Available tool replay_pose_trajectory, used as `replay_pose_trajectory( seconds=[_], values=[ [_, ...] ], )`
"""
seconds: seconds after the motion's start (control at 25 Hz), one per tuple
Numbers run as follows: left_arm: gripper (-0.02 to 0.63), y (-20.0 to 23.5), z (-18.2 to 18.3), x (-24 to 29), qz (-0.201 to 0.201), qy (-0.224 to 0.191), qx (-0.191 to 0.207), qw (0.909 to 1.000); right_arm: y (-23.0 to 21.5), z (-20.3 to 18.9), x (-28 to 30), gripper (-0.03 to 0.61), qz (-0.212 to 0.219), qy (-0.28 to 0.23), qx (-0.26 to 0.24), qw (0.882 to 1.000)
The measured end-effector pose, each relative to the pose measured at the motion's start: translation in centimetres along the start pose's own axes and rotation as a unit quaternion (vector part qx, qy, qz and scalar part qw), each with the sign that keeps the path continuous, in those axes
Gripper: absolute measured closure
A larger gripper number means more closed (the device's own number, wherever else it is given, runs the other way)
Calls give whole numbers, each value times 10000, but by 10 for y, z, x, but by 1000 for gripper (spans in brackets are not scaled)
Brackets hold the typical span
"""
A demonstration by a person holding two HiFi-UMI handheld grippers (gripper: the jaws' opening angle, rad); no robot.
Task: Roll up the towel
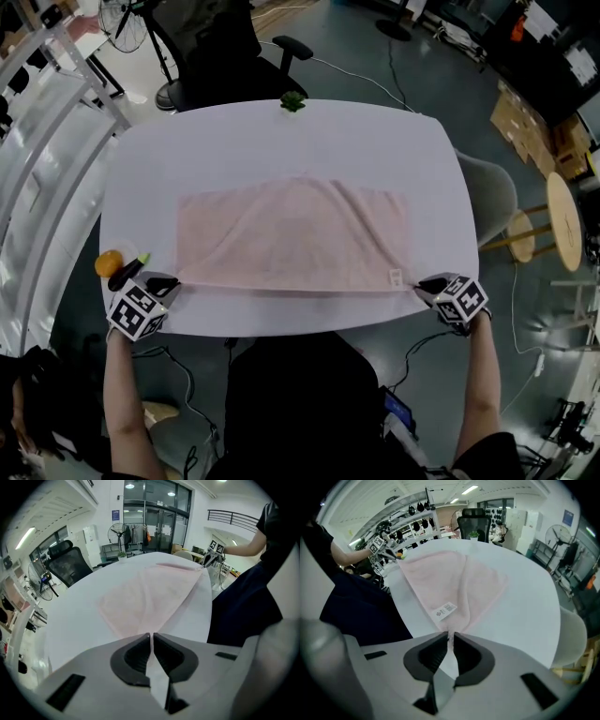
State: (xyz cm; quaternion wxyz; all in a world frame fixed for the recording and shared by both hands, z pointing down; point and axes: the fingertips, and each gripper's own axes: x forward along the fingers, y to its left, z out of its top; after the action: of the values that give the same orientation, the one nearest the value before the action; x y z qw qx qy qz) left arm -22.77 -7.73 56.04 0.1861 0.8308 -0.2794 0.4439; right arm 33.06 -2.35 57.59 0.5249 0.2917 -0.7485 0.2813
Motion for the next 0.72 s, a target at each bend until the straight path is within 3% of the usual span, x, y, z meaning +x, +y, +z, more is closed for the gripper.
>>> replay_pose_trajectory(
  seconds=[0.2,0.36,0.44,0.56,0.64,0.72],
  values=[
    [578,30,21,18,53,151,-81,9998,-38,28,11,520,260,-82,483,9985],
    [564,61,29,39,565,93,-517,9970,-74,59,18,497,-216,-727,1273,9890],
    [502,72,28,44,787,3,-811,9936,-92,60,17,482,-606,-983,1622,9800],
    [349,76,29,34,918,-377,-1324,9862,-105,51,-3,375,-924,-1489,2091,9621],
    [311,78,26,14,1091,-695,-1654,9777,-99,41,-20,342,-856,-1836,2459,9479],
    [302,76,16,-6,1248,-936,-1944,9684,-82,24,-28,338,-691,-1946,2665,9414]
  ],
)
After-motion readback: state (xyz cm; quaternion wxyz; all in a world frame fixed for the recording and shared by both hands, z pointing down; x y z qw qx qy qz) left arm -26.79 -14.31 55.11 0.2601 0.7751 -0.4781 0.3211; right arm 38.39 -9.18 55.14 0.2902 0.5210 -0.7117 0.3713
